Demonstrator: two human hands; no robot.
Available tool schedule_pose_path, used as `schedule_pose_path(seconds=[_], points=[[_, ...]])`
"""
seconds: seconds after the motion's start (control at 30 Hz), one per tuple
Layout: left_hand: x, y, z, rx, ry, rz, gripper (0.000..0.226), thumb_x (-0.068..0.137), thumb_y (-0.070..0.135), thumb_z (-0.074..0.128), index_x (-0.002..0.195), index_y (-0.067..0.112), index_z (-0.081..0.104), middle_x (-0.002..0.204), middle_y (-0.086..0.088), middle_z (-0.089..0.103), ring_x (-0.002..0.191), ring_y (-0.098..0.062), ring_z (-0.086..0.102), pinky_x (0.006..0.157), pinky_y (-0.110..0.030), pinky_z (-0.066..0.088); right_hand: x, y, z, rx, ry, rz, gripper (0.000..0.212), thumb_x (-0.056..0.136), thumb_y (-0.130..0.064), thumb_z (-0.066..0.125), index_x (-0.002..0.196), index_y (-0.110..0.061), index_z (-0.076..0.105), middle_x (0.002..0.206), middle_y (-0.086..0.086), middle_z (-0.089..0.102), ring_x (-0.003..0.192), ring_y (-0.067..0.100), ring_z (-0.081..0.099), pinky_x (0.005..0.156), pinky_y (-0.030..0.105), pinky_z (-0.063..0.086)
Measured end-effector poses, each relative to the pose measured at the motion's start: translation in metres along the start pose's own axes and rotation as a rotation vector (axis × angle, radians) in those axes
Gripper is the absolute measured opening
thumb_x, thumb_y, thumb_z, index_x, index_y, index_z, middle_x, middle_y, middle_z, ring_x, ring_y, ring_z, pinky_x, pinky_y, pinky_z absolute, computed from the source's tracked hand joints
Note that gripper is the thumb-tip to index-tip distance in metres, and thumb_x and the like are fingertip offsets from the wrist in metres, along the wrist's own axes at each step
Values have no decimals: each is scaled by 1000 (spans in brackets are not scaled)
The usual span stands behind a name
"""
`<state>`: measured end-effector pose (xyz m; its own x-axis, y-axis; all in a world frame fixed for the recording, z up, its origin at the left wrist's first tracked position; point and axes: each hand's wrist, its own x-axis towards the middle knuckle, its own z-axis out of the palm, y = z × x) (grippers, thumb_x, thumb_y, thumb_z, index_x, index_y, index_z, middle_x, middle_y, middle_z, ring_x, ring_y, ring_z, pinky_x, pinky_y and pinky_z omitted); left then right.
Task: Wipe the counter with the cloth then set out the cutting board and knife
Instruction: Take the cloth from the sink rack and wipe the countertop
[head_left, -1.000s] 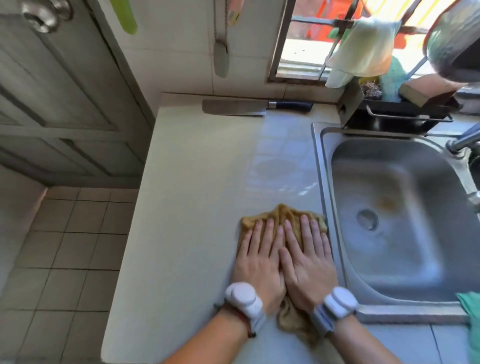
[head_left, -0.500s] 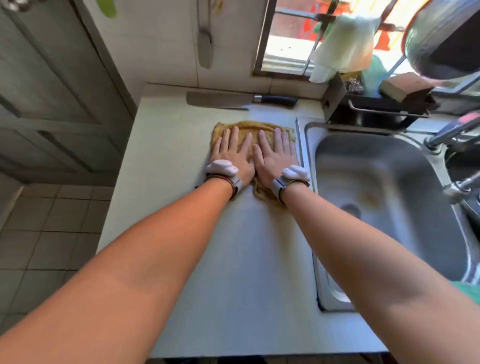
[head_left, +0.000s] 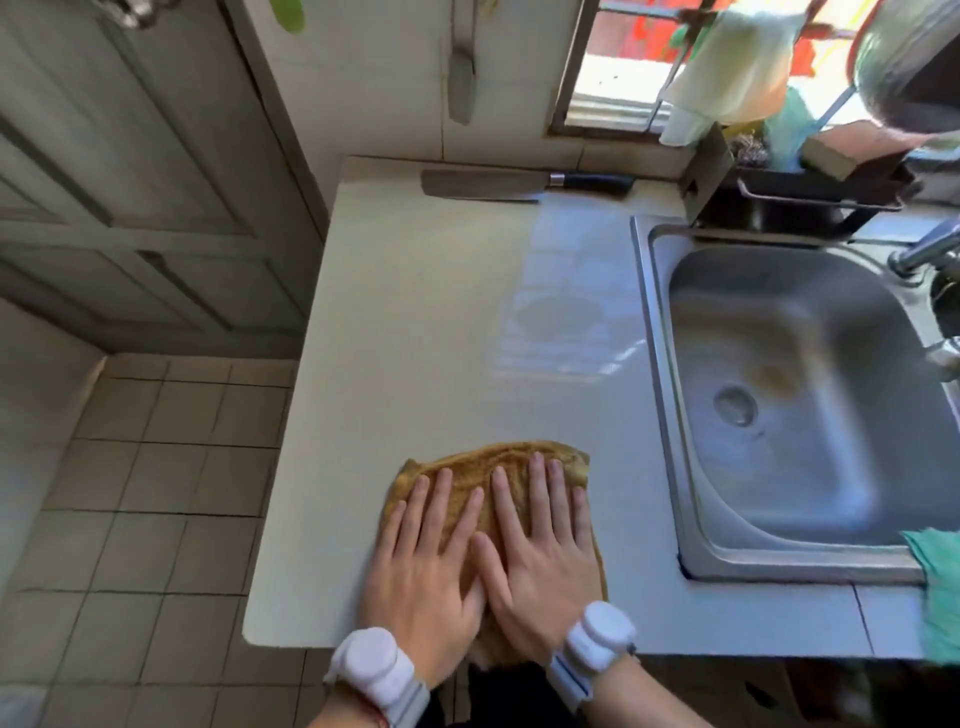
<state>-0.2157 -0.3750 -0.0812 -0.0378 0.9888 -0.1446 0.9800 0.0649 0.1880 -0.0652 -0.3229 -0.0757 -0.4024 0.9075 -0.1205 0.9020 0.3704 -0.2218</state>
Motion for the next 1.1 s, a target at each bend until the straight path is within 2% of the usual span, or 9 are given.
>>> schedule_pose_path(seconds=[0.13,0.33,0.4,0.5,0.57,0.67,0.8,0.97,1.1], points=[[90,-24,-23,11,80,-69,69,88,52,37,152,29,30,163,-11,25,151,-28,21,121,-47,22,101,0,-15,3,8,-47,63,99,-58,21,157,-33,16,167,10,8,154,27,1,123,51,8],[279,-79,-62,9,110,-154,62,94,49,34,153,33,26,166,-7,17,152,-25,15,124,-43,13,295,-11,-40,45,34,95,61,99,-56,13,156,-36,13,168,8,6,153,28,0,123,49,-1],[319,-95,-70,13,110,-142,60,96,50,33,154,33,24,166,-7,16,153,-25,13,124,-43,11,335,-14,-45,64,16,120,61,99,-55,11,156,-36,11,168,8,2,153,27,-4,122,48,-5],[347,-107,-71,3,135,-130,64,94,55,21,154,33,22,166,-7,15,153,-26,12,124,-44,10,359,-16,-47,110,15,141,61,98,-53,8,157,-36,9,168,7,-1,153,26,-6,122,48,-7],[350,-109,-73,-1,168,-125,66,93,56,18,154,32,22,166,-8,15,153,-27,12,124,-44,10,360,-18,-51,109,33,134,61,98,-53,8,157,-36,8,168,6,-2,153,26,-7,122,47,-7],[338,-109,-73,-23,131,-117,64,95,54,22,154,32,19,166,-8,13,153,-27,10,125,-44,8,349,-20,-55,70,-8,114,62,98,-55,8,157,-34,6,168,7,-4,153,26,-8,123,47,-5],[302,-117,-70,-15,103,-105,68,90,58,17,154,34,19,166,-7,13,153,-27,11,124,-45,10,321,-30,-47,25,-12,84,64,98,-59,9,157,-34,7,168,7,-2,153,27,-6,123,47,-4],[198,-123,-58,-4,158,-92,67,90,52,27,153,30,25,164,-11,21,151,-30,19,123,-45,18,231,-65,-23,73,23,2,64,98,-57,18,157,-29,18,166,13,9,153,31,3,123,50,3],[89,-124,-42,-6,131,-136,67,92,53,30,154,29,23,165,-11,17,152,-29,15,122,-47,22,132,-92,4,67,50,-58,63,100,-54,22,157,-27,20,166,15,12,153,32,4,122,52,8]])
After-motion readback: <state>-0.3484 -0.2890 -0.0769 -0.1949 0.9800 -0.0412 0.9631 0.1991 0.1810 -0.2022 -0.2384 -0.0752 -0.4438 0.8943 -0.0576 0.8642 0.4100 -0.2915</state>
